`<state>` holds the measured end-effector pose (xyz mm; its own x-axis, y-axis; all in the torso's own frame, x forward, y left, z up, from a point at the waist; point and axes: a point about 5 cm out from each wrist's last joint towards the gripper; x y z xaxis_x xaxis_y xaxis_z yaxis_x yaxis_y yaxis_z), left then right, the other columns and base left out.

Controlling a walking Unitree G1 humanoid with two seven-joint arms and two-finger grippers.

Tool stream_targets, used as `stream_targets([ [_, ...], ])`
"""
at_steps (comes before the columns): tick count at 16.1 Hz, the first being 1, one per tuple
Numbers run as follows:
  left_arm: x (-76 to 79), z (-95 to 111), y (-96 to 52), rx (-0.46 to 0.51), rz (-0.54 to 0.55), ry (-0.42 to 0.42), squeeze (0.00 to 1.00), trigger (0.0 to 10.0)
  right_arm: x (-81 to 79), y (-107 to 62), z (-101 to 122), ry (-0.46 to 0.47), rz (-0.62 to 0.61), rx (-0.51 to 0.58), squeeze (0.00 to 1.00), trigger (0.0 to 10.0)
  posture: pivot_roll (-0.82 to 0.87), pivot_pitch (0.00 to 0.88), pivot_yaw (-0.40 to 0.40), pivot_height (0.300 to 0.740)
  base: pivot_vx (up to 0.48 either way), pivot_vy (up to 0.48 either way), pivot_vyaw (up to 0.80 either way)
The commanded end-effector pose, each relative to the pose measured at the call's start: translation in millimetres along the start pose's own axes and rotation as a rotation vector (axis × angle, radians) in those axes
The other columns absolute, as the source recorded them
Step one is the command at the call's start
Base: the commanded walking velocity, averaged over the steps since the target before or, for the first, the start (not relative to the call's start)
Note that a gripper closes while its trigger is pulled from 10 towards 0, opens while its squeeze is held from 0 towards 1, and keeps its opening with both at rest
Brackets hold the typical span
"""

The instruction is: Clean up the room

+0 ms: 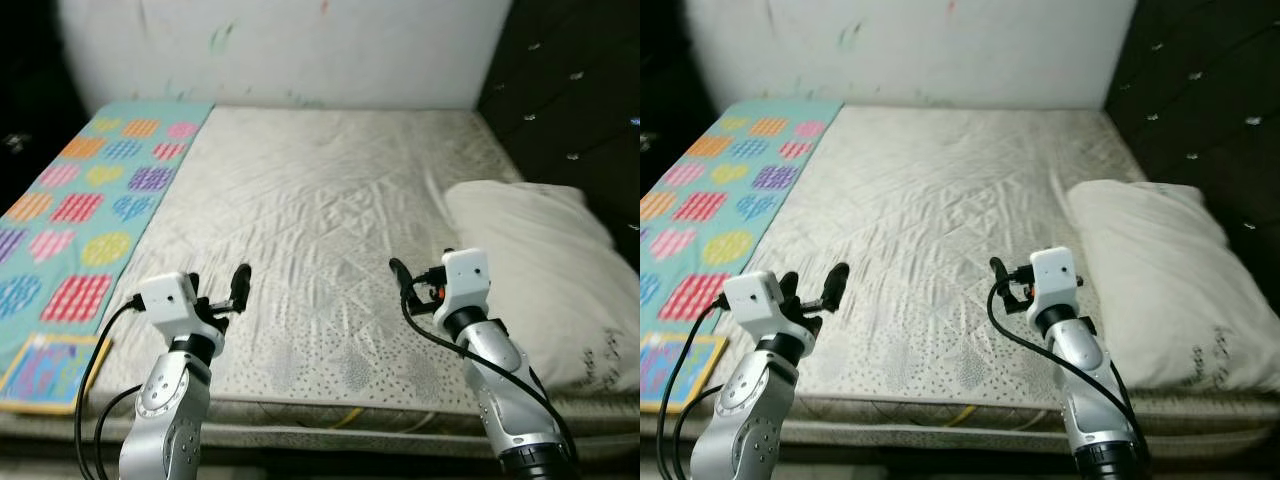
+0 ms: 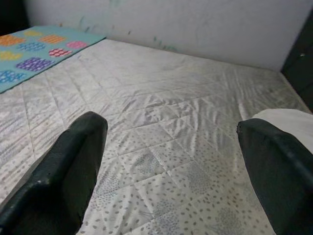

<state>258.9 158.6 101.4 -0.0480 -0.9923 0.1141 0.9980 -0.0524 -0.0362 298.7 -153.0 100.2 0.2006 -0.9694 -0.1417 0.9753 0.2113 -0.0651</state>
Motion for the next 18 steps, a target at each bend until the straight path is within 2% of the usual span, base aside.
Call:
stream_targets([
  [1,-7.6,0.5,-0.8,-0.006,0.02,0.025,0.0,10.0,-8.2,3.2,1.3,0.021,0.027,0.01,0.0,10.0,-0.17,0.0,-0.008,0.74,0.0,0.48,0.0],
  [18,-7.5,1.5,4.4,-0.006,0.025,0.038,0.0,10.0,-9.3,8.9,1.5,0.028,0.034,0.013,0.0,10.0,-0.17,0.0,0.002,0.74,0.0,0.48,0.0],
])
Point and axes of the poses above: a point about 5 cm out from each wrist's last joint towards the gripper, its own y axis pointing out of the wrist towards the gripper, its own z axis along the axis of the wrist's last joint, x = y × z, and after that the axes turned 13 degrees about y, right-handed
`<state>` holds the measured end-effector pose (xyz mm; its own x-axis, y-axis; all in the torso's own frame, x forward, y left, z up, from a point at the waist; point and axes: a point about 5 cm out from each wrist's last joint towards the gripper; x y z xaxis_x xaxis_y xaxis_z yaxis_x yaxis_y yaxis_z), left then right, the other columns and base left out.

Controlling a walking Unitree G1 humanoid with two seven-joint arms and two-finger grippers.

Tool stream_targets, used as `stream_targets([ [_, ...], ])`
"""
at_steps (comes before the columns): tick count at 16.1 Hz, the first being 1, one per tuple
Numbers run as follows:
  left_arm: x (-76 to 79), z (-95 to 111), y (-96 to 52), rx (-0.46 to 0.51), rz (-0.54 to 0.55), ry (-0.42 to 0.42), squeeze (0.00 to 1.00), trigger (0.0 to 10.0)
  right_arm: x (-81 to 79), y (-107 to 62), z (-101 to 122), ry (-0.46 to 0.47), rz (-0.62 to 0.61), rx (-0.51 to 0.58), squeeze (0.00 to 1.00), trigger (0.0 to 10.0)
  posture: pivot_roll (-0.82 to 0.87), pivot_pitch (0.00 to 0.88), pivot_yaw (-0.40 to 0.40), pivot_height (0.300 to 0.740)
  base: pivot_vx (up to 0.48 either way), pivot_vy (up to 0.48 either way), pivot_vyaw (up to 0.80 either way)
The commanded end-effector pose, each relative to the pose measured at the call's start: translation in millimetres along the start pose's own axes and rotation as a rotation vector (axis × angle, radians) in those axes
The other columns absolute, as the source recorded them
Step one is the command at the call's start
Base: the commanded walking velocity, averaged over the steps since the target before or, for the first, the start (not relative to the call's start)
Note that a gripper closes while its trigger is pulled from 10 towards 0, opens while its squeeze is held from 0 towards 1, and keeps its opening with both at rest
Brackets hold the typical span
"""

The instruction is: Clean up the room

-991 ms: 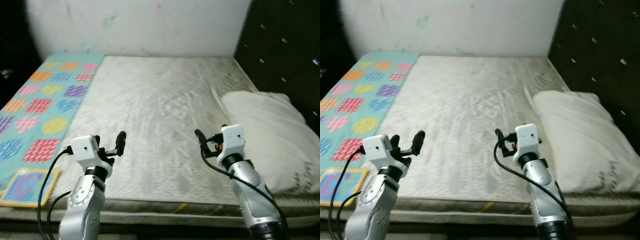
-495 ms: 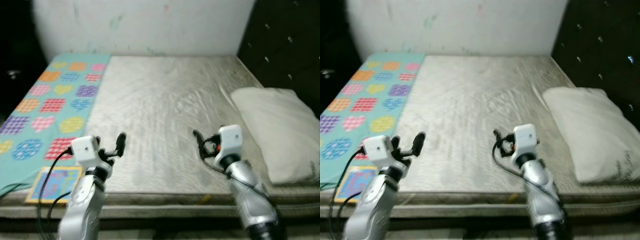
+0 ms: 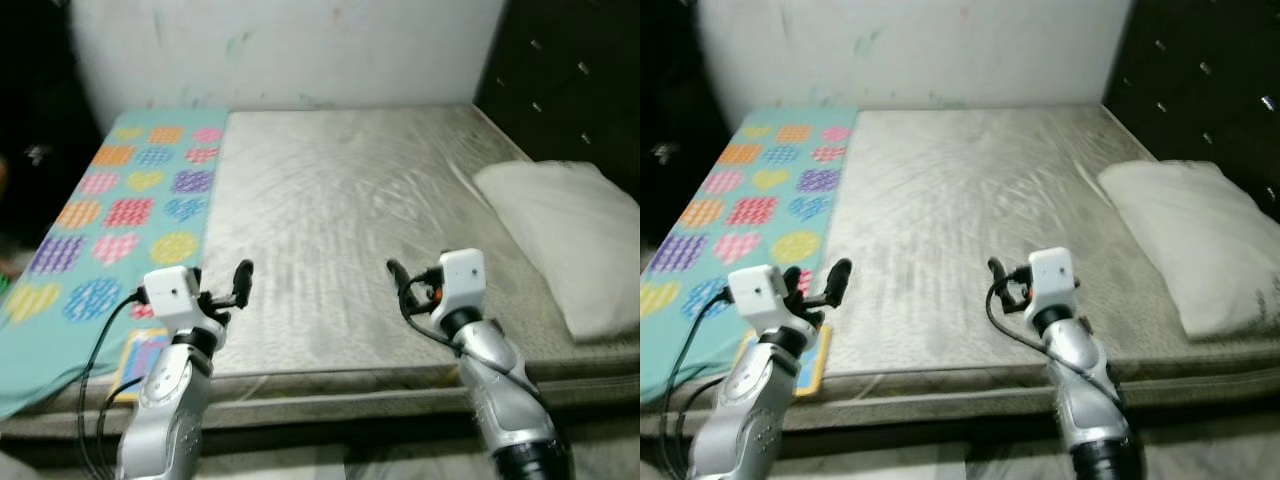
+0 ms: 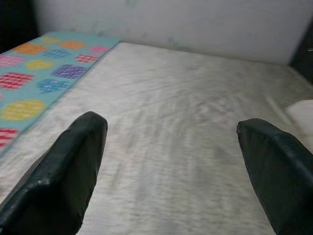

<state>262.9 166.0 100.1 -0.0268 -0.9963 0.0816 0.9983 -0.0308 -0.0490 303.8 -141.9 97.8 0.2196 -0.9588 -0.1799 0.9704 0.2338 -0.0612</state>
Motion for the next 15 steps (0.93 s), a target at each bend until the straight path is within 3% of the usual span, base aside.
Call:
stream_targets([
  [1,-0.2,4.3,1.4,0.017,0.01,0.013,0.0,10.0,-1.0,2.2,5.7,-0.012,0.017,0.015,0.0,10.0,-0.16,0.0,0.004,0.74,0.0,0.0,0.0],
  [6,10.8,19.5,1.5,0.057,0.022,0.019,0.0,10.0,-7.6,6.0,12.2,-0.002,0.026,0.042,0.0,10.0,-0.11,0.017,0.009,0.74,0.0,0.0,0.0],
  [9,13.1,6.6,1.0,0.01,0.008,0.0,0.0,10.0,-18.0,6.9,9.9,-0.027,0.07,0.03,0.0,10.0,-0.13,0.011,0.006,0.74,0.0,0.0,0.0],
  [15,1.2,-3.6,1.3,-0.043,0.021,0.0,0.0,10.0,-9.0,4.5,8.9,-0.021,0.042,0.018,0.0,10.0,-0.15,0.0,-0.005,0.74,0.0,0.0,0.0],
])
Point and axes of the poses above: a point about 5 cm out from each wrist's last joint towards the gripper, its own y axis pointing out of the wrist towards the gripper, its own z axis along the axis of the wrist's last joint, x = y × z, and after that the axes turned 13 degrees about y, right-handed
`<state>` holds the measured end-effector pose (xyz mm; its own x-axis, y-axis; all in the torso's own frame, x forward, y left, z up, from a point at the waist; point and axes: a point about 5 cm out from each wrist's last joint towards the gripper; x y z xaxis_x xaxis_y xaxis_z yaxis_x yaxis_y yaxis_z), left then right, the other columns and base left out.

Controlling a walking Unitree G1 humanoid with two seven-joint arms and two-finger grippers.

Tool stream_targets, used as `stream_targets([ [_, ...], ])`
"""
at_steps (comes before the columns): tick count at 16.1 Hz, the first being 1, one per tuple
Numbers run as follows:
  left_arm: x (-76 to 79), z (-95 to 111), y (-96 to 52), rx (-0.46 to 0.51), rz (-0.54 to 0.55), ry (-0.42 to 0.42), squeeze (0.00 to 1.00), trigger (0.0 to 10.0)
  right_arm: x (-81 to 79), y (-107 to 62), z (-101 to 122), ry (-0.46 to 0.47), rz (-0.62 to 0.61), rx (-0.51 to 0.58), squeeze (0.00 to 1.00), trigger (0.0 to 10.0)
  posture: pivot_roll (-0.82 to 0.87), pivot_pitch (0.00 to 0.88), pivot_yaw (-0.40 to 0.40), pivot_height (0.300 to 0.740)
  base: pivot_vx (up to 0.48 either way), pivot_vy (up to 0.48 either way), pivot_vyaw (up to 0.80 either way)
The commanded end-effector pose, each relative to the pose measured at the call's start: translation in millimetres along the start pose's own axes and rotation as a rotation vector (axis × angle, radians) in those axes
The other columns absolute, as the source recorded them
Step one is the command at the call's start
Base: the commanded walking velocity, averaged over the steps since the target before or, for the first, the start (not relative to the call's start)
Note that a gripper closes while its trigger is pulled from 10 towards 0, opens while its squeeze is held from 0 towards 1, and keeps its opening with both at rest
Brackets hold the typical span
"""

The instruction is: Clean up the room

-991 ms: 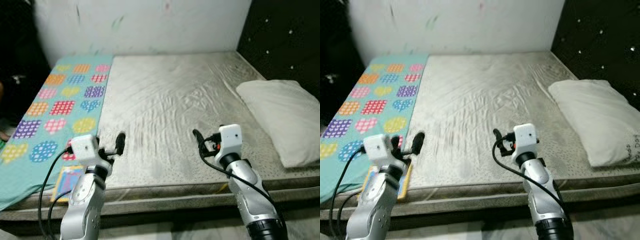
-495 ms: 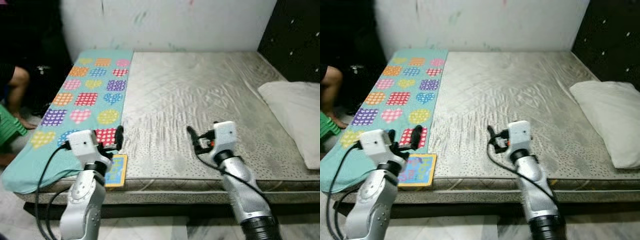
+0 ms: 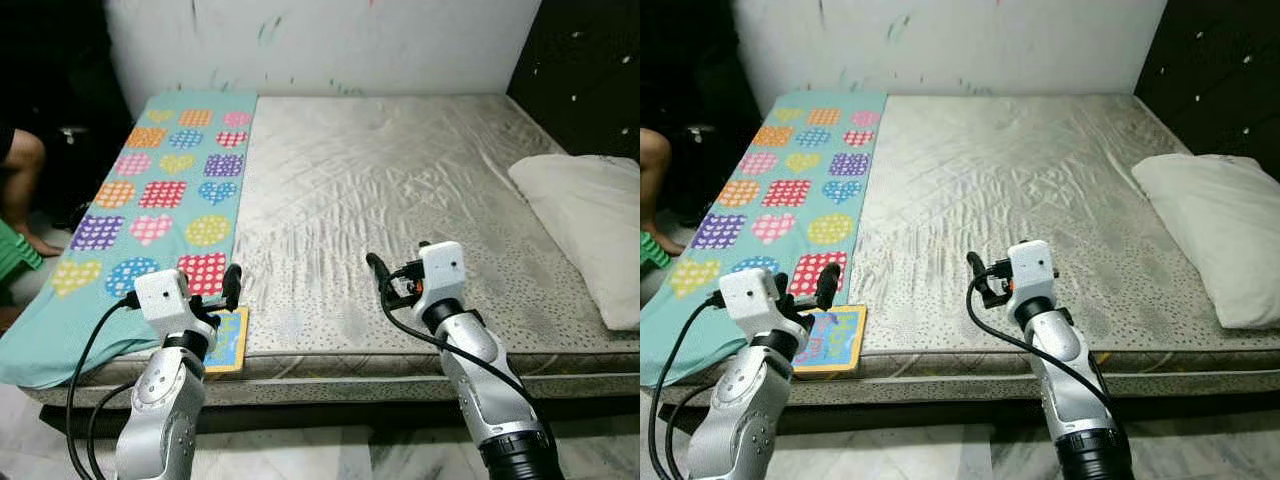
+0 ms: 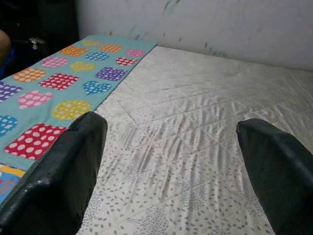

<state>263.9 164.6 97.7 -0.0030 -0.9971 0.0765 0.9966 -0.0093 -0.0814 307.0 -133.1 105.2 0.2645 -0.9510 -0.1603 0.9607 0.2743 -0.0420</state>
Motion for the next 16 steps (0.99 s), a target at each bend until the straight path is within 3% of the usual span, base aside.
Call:
stream_targets([
  [1,1.3,0.6,1.4,0.008,-0.038,-0.009,0.0,10.0,-2.4,0.3,2.4,-0.001,0.004,0.007,0.0,10.0,-0.15,0.0,-0.003,0.74,0.0,0.0,0.0],
  [5,12.5,7.4,4.9,0.055,-0.107,0.003,0.0,10.0,-6.0,1.7,1.0,0.004,0.024,-0.003,0.0,10.0,-0.15,0.0,0.0,0.74,0.334,0.0,0.0],
  [16,11.5,6.2,7.1,0.052,-0.111,0.012,0.0,10.0,-1.6,2.2,0.9,-0.012,0.022,-0.008,0.0,10.0,-0.16,0.0,0.0,0.74,0.375,0.0,0.0],
])
Point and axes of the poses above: a point about 5 cm out from each wrist's last joint towards the gripper, its own y axis pointing out of the wrist towards the gripper, its own z axis along the axis of the wrist's last joint, x = y × z, and after that the axes turned 13 degrees about y, right-handed
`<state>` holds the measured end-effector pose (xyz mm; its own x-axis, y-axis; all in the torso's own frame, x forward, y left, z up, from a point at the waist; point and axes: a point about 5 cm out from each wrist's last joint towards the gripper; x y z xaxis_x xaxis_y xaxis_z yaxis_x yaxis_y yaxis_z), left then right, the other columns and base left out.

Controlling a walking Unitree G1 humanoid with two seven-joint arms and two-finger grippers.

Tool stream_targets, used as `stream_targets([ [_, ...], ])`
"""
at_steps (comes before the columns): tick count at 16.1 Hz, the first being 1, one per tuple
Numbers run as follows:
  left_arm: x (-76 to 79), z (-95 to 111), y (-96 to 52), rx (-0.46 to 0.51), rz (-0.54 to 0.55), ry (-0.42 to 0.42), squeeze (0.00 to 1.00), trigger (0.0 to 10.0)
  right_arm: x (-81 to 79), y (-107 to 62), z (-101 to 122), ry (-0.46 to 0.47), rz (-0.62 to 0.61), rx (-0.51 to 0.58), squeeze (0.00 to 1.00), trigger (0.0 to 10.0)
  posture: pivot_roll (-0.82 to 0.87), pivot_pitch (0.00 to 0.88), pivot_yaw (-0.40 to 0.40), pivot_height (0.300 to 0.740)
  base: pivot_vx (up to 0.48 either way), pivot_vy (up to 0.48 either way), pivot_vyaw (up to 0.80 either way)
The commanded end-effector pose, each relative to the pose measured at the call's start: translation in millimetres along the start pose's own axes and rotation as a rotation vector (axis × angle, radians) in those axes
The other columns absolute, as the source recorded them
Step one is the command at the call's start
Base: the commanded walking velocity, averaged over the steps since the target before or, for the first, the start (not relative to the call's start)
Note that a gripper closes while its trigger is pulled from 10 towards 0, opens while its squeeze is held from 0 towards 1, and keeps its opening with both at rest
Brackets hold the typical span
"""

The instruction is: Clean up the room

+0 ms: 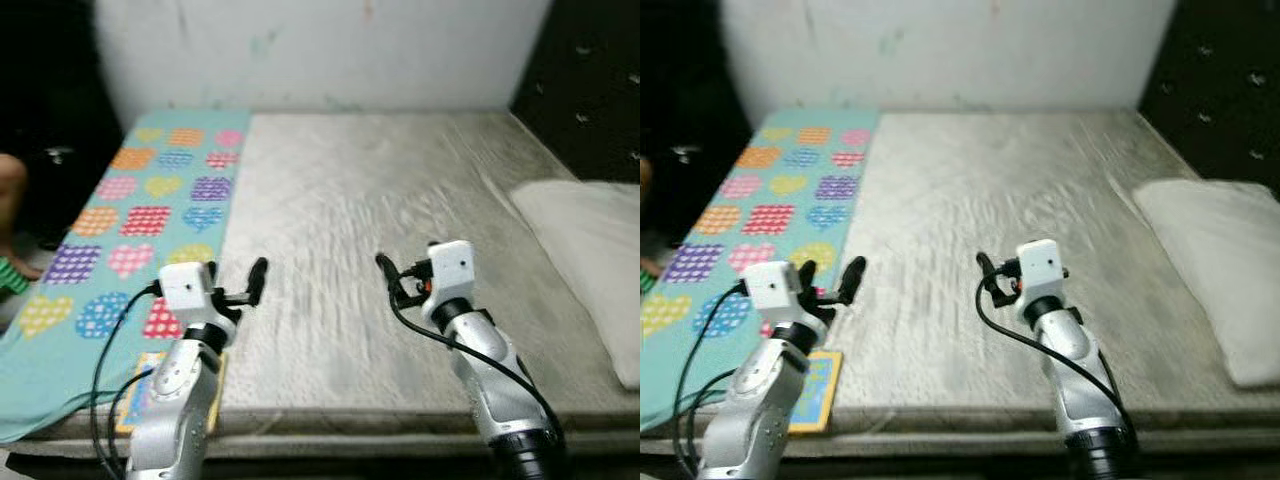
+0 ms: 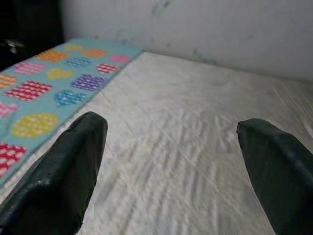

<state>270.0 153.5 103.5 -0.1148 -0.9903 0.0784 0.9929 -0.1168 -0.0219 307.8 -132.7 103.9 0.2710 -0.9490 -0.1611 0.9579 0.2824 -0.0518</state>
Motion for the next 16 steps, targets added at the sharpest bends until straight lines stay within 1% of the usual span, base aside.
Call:
stream_targets([
  [1,-1.1,0.2,1.9,-0.003,0.016,-0.002,0.0,10.0,-0.9,1.1,2.1,-0.013,0.013,0.003,0.0,10.0,-0.16,0.001,0.0,0.74,0.0,0.0,0.0],
  [3,-4.6,-1.1,2.0,-0.011,0.049,-0.019,0.0,10.0,1.3,0.5,1.8,-0.015,0.008,0.001,0.0,10.0,-0.16,0.003,0.0,0.74,0.0,0.0,0.0],
  [5,-5.2,-0.3,2.0,-0.002,0.045,-0.03,0.0,10.0,2.3,0.5,1.9,-0.017,0.006,0.001,0.0,10.0,-0.16,0.003,0.0,0.74,0.0,0.0,0.0],
  [16,-2.8,1.0,3.5,0.007,0.037,-0.043,0.0,10.0,2.8,0.6,1.0,-0.017,0.022,-0.013,0.0,10.0,-0.17,0.008,-0.004,0.74,0.0,0.471,0.0],
])
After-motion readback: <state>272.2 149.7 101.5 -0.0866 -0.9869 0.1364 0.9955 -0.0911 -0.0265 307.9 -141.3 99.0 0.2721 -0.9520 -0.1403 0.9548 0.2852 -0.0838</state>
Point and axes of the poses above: a point about 5 cm out from each wrist's last joint towards the gripper, its own y axis pointing out of the wrist towards the gripper, its own z axis along the axis of the wrist's last joint, x = y × z, and after that the axes turned 13 degrees about y, right-handed
